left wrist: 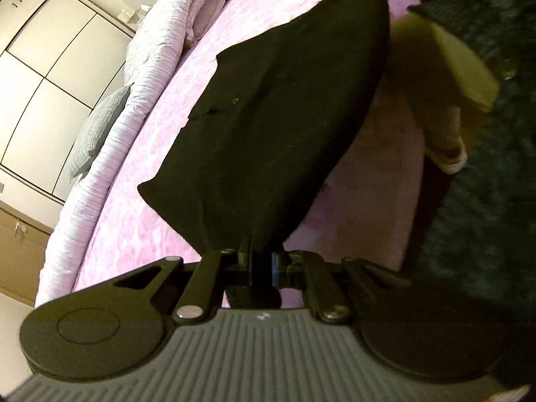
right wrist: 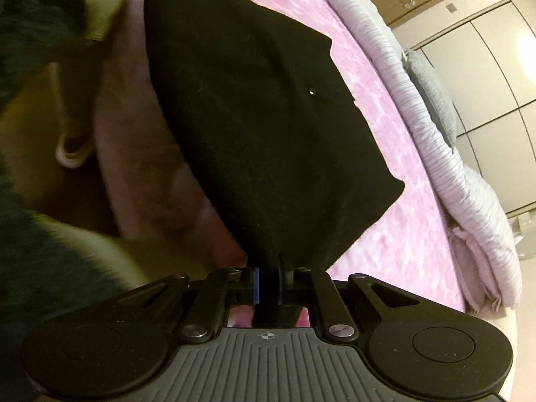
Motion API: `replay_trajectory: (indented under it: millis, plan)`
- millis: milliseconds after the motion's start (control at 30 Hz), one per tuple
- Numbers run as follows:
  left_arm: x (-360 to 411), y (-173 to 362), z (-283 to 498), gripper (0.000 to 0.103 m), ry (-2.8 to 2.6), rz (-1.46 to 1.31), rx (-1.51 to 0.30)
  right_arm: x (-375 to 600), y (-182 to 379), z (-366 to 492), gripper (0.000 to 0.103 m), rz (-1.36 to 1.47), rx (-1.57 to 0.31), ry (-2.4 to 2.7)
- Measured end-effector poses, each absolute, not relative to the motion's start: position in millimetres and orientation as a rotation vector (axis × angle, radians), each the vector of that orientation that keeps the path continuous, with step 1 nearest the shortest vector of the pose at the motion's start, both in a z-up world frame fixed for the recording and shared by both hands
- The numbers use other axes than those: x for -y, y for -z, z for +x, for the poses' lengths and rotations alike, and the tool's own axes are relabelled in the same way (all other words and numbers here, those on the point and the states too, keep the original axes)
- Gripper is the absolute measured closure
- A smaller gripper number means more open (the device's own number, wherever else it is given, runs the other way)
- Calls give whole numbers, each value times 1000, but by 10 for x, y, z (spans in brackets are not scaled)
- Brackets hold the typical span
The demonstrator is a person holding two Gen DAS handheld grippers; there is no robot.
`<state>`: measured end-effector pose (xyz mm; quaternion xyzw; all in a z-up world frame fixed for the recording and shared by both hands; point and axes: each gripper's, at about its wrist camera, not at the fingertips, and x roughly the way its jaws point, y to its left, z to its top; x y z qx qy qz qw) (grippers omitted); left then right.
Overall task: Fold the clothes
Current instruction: 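Lift the garment edge with both grippers and fold it over onto itself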
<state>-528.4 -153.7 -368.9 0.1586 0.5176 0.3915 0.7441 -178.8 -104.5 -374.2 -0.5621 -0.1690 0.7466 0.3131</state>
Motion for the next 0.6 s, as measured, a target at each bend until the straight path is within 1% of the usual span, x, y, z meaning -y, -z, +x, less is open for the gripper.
replay_trajectory:
  millis: [100, 267, 467, 567, 600]
  plan:
    - [1621, 3593, -5281, 96, -854, 339, -1134, 1231, 3663, -1794, 94, -1494, 442, -1987]
    - [1445, 3231, -5301, 94, -828, 345, -1106, 1171, 3348, -1815, 94, -1494, 429, -2040]
    - [801, 2673, -5426, 94, -801, 303, -1040, 517, 2625, -1687, 94, -1352, 351, -2162]
    - [199, 2412, -5522, 93, -829, 229, -968, -3, 2361, -1700, 94, -1284, 321, -2205]
    - [-44, 2363, -5549, 90, -851, 191, -939, -205, 2310, -1727, 94, -1267, 314, -2207]
